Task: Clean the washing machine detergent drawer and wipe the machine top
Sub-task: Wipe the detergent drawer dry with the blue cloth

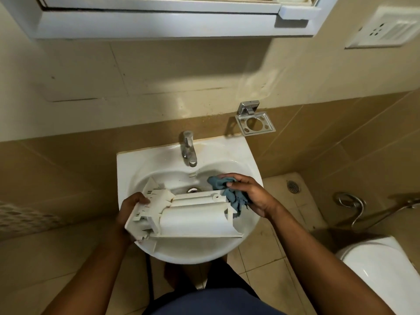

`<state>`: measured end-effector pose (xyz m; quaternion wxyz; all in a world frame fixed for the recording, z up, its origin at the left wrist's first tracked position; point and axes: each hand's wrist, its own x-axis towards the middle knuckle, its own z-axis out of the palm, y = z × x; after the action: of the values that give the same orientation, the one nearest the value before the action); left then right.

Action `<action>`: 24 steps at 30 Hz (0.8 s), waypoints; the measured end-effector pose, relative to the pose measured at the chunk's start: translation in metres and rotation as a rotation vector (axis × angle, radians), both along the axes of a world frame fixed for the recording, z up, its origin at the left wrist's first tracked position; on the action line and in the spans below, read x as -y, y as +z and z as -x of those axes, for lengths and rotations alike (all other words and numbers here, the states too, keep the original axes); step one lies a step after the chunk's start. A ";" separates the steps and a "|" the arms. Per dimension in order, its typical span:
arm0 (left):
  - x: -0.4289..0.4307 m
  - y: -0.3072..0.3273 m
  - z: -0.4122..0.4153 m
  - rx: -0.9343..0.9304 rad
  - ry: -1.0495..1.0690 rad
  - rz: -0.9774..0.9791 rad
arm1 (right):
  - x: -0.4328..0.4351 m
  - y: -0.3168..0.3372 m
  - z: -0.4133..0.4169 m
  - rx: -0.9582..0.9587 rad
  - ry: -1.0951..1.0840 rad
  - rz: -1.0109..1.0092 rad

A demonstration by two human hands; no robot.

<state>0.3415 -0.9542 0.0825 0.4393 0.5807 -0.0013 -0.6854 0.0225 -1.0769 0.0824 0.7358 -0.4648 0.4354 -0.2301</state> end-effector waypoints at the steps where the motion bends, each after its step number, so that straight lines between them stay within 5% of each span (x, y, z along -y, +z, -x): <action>1: 0.001 -0.002 -0.001 -0.005 0.002 -0.001 | 0.000 0.003 0.004 0.043 0.055 -0.031; 9: 0.010 0.008 0.009 0.012 -0.066 -0.040 | -0.006 0.003 0.002 -0.102 -0.021 0.146; 17: 0.005 0.008 -0.003 -0.068 -0.173 -0.114 | -0.007 -0.001 0.015 -0.010 0.056 0.022; 24: 0.005 0.007 0.001 -0.222 -0.234 -0.003 | -0.015 -0.015 0.020 -0.081 -0.197 -0.131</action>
<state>0.3401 -0.9594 0.0891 0.3527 0.4979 -0.0193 -0.7920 0.0024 -1.0617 0.0671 0.7202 -0.3796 0.5223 -0.2537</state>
